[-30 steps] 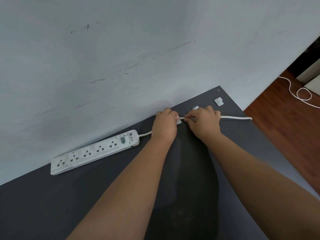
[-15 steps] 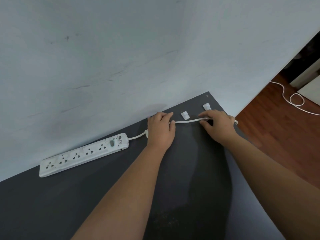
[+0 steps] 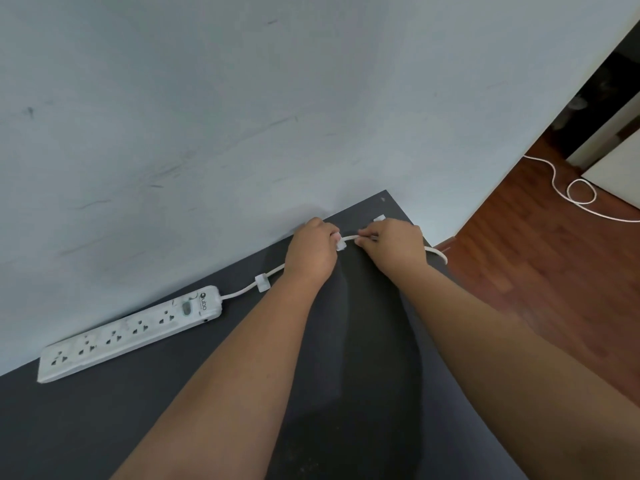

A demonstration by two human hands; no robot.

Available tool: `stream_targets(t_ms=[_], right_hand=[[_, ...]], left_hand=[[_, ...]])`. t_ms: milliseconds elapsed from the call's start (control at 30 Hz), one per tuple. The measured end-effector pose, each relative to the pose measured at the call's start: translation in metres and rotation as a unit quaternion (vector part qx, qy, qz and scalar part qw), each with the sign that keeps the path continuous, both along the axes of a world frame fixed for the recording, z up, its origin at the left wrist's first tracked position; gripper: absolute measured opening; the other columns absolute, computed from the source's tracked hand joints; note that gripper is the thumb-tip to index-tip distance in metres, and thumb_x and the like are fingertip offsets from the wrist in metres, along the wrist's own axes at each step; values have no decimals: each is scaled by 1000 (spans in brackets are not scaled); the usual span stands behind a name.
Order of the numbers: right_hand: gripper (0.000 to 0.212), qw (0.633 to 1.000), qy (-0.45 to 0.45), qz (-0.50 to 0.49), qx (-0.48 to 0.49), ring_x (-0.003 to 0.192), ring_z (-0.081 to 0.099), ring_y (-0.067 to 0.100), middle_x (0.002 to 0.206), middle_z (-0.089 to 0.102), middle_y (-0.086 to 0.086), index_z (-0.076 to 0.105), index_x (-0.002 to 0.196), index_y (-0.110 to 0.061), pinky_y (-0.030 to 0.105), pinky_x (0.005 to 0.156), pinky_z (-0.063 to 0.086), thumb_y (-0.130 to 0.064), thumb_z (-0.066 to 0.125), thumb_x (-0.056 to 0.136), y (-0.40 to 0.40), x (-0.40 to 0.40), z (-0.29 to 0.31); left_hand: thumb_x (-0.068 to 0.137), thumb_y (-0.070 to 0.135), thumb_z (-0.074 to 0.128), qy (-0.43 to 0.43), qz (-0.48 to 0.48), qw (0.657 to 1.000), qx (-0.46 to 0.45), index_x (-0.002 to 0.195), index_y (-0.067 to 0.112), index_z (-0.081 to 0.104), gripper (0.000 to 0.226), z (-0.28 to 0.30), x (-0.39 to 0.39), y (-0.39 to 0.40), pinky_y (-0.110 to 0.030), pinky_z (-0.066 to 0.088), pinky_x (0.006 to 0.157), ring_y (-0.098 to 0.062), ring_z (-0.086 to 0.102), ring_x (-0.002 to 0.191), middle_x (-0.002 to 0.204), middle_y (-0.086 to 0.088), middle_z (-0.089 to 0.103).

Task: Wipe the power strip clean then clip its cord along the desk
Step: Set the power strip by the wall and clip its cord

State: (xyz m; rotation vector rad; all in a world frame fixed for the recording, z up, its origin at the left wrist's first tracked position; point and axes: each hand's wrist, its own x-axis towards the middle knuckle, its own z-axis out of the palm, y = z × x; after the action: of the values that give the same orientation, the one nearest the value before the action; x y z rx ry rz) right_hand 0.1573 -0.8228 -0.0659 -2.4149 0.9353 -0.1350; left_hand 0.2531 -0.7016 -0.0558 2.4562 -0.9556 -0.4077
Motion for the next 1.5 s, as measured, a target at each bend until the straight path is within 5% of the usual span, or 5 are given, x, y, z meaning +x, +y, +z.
stream_targets(t_ms=[533,733,933,1133,1500], right_hand=[[23,993,-93,-33,-58,89,58,30,107,58,5,65,108,-24,37,77,47,-19,63,85,-43,-56,-13],[15,995,-76,-58,-19,98,57,29,101,67,3,65,102,-26,46,86,43,-29,55,92,-46,-57,-20],[12,989,-123,-73,-18,89,58,22,90,59,0,65,97,-33,41,83,42,-29,59,89,-43,-59,-23],[14,981,-173,-80,-28,71,56,14,86,55,-5,72,91,-31,32,76,35,-21,66,83,-39,-62,-24],[15,981,-169,-83,-53,74,58,22,84,59,2,75,95,-24,37,76,41,-19,65,85,-41,-55,-24]], left_hand=[[94,35,52,-24,44,997,-53,133,21,52,41,-10,-16,-15,-41,40,98,-27,49,111,121,-5,54],[92,35,55,14,-48,999,-9,110,24,69,26,3,-13,-64,-34,46,85,-22,55,100,104,-4,63],[87,35,62,85,-4,996,-2,95,25,75,19,4,-9,-72,-23,43,70,-12,64,85,91,6,72],[91,26,54,43,-16,999,14,97,21,72,20,7,-16,-78,-35,53,79,-18,62,89,103,0,66],[95,10,43,-78,-15,996,42,111,9,58,23,-13,-32,-84,-31,34,78,-30,48,101,116,-8,53]])
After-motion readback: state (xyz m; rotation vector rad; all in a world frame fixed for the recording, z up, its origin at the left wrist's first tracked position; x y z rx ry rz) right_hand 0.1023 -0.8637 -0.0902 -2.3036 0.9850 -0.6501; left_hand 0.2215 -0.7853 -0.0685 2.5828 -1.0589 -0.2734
